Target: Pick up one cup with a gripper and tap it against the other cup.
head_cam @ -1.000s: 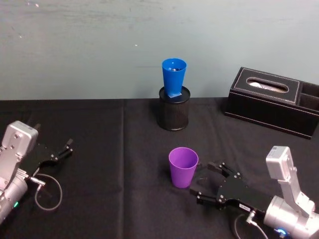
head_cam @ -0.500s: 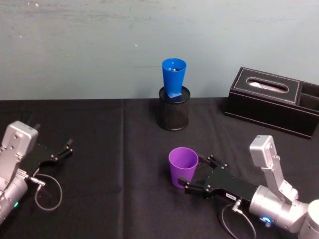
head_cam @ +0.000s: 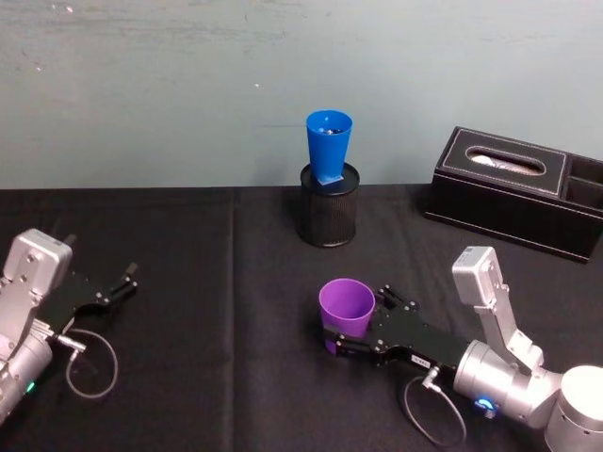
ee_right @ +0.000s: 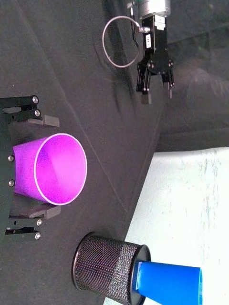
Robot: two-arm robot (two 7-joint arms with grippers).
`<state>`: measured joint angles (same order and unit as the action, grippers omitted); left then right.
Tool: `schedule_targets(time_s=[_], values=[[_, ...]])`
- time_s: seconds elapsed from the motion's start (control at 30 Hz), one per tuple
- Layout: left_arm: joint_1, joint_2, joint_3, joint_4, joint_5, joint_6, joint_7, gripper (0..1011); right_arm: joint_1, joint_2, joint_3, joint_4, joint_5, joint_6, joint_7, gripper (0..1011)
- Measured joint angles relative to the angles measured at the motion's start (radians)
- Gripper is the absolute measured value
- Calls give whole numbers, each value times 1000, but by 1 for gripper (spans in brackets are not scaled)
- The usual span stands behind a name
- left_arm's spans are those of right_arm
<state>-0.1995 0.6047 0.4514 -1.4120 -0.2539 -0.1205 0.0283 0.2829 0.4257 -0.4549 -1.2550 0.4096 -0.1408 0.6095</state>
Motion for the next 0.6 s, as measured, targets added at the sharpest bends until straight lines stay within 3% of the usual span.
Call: schedule_targets(time_s=[0.6], values=[[0, 0, 0, 0, 0, 0, 0, 1000, 11, -14, 2, 13, -12, -19, 2, 1003]])
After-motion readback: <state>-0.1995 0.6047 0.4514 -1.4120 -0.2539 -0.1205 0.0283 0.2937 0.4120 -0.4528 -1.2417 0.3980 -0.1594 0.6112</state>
